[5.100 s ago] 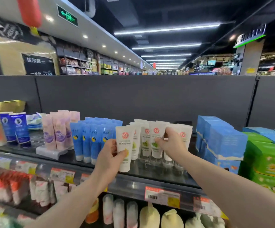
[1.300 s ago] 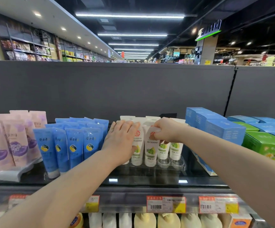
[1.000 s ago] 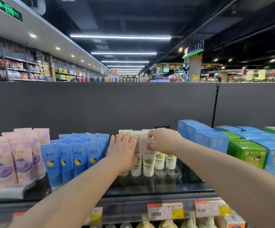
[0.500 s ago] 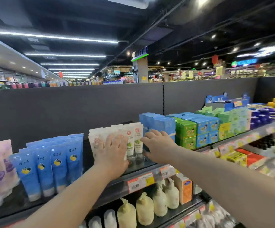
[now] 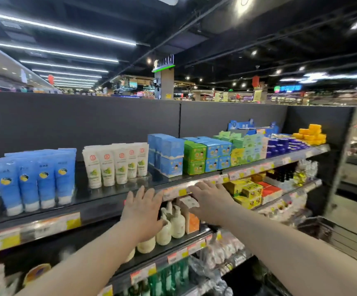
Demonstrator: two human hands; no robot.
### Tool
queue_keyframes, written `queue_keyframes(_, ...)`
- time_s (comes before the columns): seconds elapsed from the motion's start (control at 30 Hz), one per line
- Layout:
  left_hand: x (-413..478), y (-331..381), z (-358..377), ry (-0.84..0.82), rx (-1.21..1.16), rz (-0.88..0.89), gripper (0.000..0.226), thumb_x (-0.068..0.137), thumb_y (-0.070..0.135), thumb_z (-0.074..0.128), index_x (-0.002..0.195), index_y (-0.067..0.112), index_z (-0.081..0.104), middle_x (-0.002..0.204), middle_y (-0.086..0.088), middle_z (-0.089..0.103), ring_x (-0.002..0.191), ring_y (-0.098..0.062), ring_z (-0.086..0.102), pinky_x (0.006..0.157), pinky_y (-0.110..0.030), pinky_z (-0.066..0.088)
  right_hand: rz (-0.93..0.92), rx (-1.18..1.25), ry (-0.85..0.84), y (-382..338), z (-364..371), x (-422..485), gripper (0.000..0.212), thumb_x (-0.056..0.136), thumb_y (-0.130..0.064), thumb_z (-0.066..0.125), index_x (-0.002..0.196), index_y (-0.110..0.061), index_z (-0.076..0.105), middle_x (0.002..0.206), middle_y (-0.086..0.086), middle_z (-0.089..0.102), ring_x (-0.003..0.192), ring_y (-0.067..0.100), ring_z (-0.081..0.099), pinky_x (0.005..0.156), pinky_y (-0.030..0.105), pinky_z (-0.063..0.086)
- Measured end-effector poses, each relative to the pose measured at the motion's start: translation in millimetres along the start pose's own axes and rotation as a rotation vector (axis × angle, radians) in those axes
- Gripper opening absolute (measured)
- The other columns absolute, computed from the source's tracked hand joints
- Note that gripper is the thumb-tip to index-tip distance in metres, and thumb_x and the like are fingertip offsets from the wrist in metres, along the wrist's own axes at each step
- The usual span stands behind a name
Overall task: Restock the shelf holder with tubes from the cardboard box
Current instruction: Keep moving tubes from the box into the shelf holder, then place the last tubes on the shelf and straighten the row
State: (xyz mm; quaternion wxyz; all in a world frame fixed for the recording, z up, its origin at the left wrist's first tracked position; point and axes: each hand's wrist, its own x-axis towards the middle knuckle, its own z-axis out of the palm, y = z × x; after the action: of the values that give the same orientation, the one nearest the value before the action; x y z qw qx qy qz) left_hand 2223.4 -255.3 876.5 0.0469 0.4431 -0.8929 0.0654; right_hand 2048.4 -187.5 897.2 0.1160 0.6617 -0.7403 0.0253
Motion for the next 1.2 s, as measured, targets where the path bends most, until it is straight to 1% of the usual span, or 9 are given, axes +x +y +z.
queue_keyframes(0.1,-13.3,62.8,8.2,0.007,-0.013,0.069,0.075,0.091,0.05,0.044,0.149,0.021,0.007,0.158,-0.003,0.01,0.146,-0.029,0.003,0.116,-0.051,0.009,0.127,-0.01,-0.065,47.4,3.1,-69.9,0.064,0.093,-0.05,0.045,0.147,-0.021,0.025,0.154,0.003,0.027,0.143,0.026,0.021,0.114,0.048,0.022)
queue_keyframes(0.23,-41.1,165.1,16.6,-0.037,-0.068,0.205,0.073,0.091,0.047,0.043,0.149,0.021,0.008,0.157,-0.003,0.012,0.146,-0.028,0.004,0.116,-0.05,0.01,0.276,-0.045,-0.133,113.5,7.4,-177.0,0.064,0.092,-0.05,0.046,0.145,-0.019,0.028,0.151,0.005,0.03,0.14,0.028,0.025,0.112,0.05,0.024)
queue_keyframes(0.33,-66.6,240.9,17.4,-0.025,-0.119,0.325,0.074,0.088,0.051,0.048,0.147,0.022,0.015,0.153,-0.001,0.021,0.143,-0.026,0.013,0.115,-0.048,0.015,0.389,-0.057,-0.18,152.3,4.6,-253.6,0.065,0.091,-0.051,0.046,0.145,-0.018,0.029,0.15,0.006,0.032,0.141,0.028,0.025,0.112,0.05,0.024)
queue_keyframes(0.5,-101.9,346.5,14.0,-0.093,-0.115,0.497,0.079,0.088,0.056,0.046,0.149,0.023,0.009,0.157,-0.004,0.013,0.146,-0.03,0.004,0.117,-0.05,0.004,0.537,-0.039,-0.242,202.7,0.2,-357.7,0.063,0.091,-0.051,0.047,0.144,-0.021,0.029,0.15,0.004,0.033,0.141,0.027,0.025,0.115,0.05,0.021)
queue_keyframes(0.63,-114.4,410.4,11.8,-0.124,-0.097,0.618,0.08,0.089,0.057,0.043,0.15,0.023,0.007,0.157,-0.004,0.013,0.146,-0.03,0.006,0.118,-0.052,0.007,0.669,-0.004,-0.254,231.9,2.4,-420.9,0.056,0.092,-0.048,0.047,0.141,-0.024,0.034,0.147,0.001,0.037,0.139,0.025,0.028,0.115,0.051,0.021)
queue_keyframes(0.87,-102.6,511.2,23.8,-0.108,-0.102,0.775,0.074,0.086,0.058,0.047,0.146,0.022,0.022,0.152,-0.003,0.026,0.142,-0.028,0.017,0.115,-0.052,0.013,0.801,-0.003,-0.313,293.0,22.2,-486.9,0.06,0.093,-0.049,0.044,0.144,-0.021,0.029,0.151,0.004,0.03,0.143,0.026,0.02,0.115,0.05,0.018)
queue_keyframes(1.03,-72.4,599.0,53.5,-0.108,-0.128,0.869,0.076,0.085,0.06,0.047,0.145,0.024,0.019,0.148,-0.002,0.03,0.139,-0.027,0.023,0.113,-0.049,0.02,0.885,-0.013,-0.342,358.7,42.6,-511.5,0.056,0.094,-0.048,0.043,0.141,-0.019,0.032,0.147,0.005,0.033,0.141,0.026,0.022,0.115,0.05,0.018)
queue_keyframes(1.13,-43.7,651.9,69.8,-0.179,-0.141,0.876,0.077,0.087,0.058,0.045,0.148,0.023,0.013,0.152,-0.004,0.023,0.142,-0.029,0.016,0.114,-0.05,0.015,0.923,-0.005,-0.389,407.8,55.4,-518.5,0.057,0.094,-0.051,0.041,0.141,-0.019,0.032,0.147,0.005,0.033,0.141,0.027,0.022,0.113,0.049,0.02)
queue_keyframes(1.2,-24.4,683.5,79.2,-0.215,-0.131,0.883,0.077,0.087,0.058,0.044,0.148,0.022,0.012,0.152,-0.004,0.023,0.142,-0.029,0.017,0.114,-0.048,0.017,0.94,-0.002,-0.421,442.4,62.3,-517.8,0.061,0.093,-0.054,0.041,0.143,-0.02,0.03,0.149,0.004,0.031,0.142,0.026,0.021,0.114,0.048,0.021)
